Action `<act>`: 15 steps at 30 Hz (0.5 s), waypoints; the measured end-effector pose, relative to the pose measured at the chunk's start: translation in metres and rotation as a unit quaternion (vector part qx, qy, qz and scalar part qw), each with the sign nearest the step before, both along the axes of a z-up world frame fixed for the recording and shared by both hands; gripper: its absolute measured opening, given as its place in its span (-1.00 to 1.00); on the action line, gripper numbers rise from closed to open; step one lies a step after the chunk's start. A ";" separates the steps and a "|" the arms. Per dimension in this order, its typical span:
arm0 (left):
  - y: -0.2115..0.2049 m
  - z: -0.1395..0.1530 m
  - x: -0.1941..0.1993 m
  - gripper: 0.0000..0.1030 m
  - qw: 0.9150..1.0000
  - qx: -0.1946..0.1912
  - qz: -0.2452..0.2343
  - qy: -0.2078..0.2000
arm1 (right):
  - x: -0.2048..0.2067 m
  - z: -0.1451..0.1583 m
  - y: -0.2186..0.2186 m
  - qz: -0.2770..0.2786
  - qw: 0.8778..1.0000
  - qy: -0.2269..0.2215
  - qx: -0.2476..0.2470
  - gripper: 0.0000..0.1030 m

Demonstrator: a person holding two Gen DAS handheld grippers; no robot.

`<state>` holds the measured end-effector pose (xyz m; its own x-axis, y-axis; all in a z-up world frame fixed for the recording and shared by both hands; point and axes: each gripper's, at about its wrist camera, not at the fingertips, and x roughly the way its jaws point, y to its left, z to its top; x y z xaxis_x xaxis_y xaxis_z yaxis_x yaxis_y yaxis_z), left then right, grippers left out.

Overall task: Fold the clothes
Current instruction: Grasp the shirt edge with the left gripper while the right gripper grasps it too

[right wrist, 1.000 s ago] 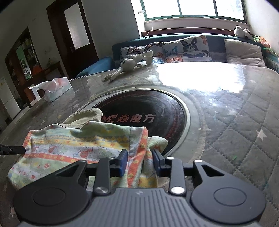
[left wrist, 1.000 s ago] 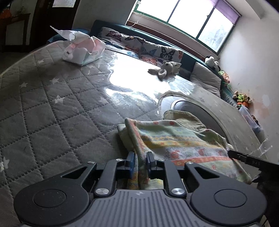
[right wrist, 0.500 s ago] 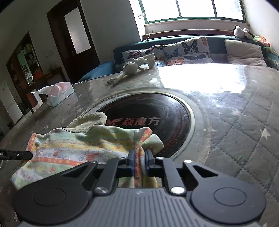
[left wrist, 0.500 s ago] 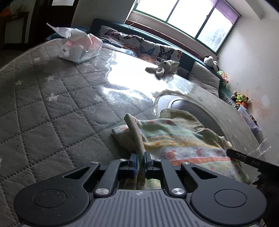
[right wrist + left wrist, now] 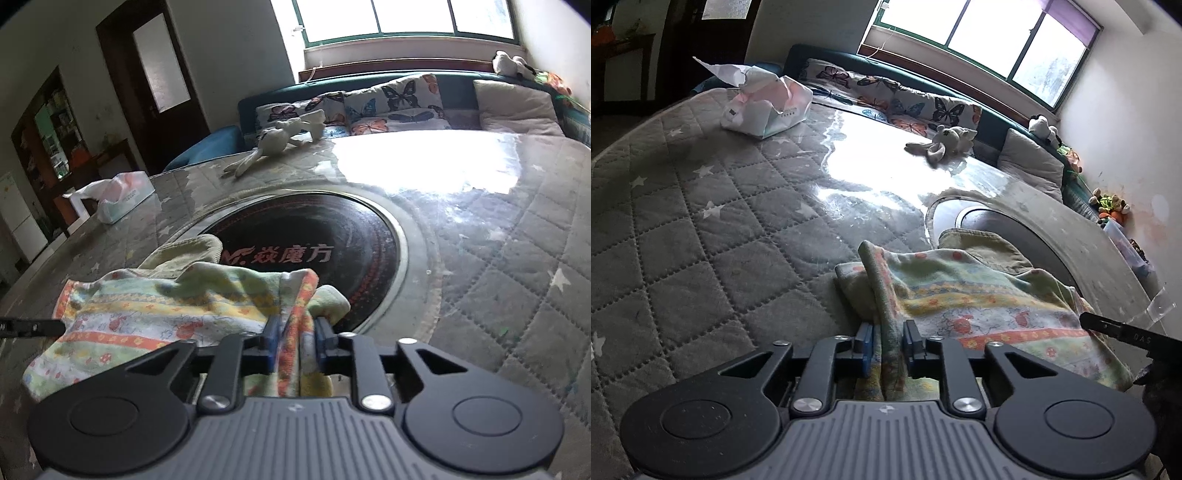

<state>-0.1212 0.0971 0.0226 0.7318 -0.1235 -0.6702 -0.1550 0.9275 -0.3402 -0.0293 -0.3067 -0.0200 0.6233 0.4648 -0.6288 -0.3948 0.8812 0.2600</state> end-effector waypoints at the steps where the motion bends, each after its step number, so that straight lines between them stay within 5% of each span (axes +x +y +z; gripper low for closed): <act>1: 0.000 0.000 0.000 -0.53 1.000 0.000 -0.002 -0.001 | 0.000 -0.001 -0.001 -0.002 1.000 0.002 0.005 -0.52; 4: 0.000 -0.001 0.001 -0.55 1.000 -0.005 -0.006 -0.002 | -0.001 -0.003 0.000 -0.001 1.000 0.002 0.008 -0.63; 6: 0.002 -0.002 0.002 -0.80 1.000 -0.012 -0.006 0.000 | -0.003 -0.002 0.003 0.001 1.000 -0.001 0.003 -0.77; 15: -0.006 0.029 -0.004 -0.84 0.998 -0.014 -0.028 -0.046 | -0.024 0.025 0.002 0.001 0.999 -0.048 0.007 -0.84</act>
